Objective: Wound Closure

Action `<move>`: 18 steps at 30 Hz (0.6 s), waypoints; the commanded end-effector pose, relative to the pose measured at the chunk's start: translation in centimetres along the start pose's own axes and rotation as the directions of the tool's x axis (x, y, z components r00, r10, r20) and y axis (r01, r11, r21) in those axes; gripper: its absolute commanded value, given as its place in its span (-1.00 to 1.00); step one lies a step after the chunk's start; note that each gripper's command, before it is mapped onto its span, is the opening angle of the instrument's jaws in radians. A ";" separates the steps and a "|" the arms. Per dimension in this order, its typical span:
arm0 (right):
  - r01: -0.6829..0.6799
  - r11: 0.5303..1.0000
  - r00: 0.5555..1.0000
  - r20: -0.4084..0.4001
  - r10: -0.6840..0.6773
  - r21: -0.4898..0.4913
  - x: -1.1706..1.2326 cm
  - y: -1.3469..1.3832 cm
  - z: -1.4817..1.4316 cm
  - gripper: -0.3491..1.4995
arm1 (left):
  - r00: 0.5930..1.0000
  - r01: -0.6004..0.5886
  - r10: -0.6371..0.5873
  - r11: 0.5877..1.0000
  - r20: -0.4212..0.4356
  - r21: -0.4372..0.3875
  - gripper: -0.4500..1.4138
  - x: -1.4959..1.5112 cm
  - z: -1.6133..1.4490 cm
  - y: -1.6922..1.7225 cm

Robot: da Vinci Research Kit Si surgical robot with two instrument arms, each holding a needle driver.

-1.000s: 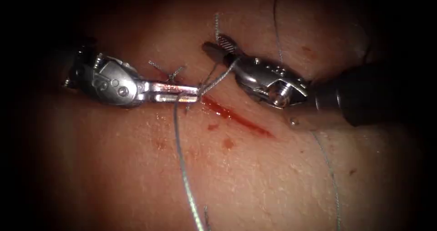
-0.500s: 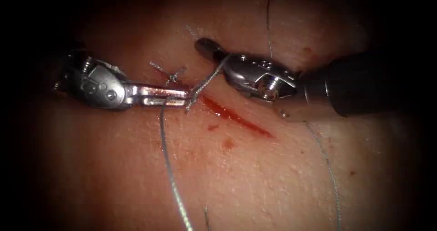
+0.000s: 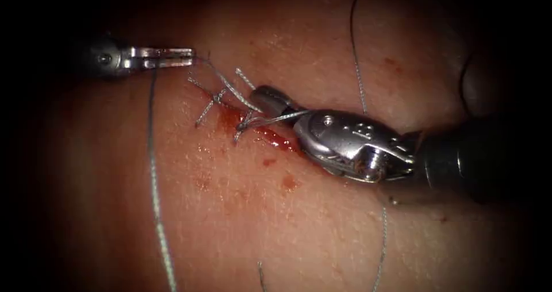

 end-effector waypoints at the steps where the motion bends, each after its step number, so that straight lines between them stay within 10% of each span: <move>1: 0.013 1.000 1.000 -0.003 -0.013 0.010 -0.04 -0.16 0.05 -1.00 | 1.000 0.001 -0.001 1.000 0.000 0.001 -1.00 -0.09 0.08 -0.02; 18: 0.066 0.996 0.998 0.018 -0.068 0.066 -0.59 -0.57 0.10 -1.00 | 0.999 0.032 -0.034 0.998 0.039 0.057 -1.00 -0.18 0.63 -1.19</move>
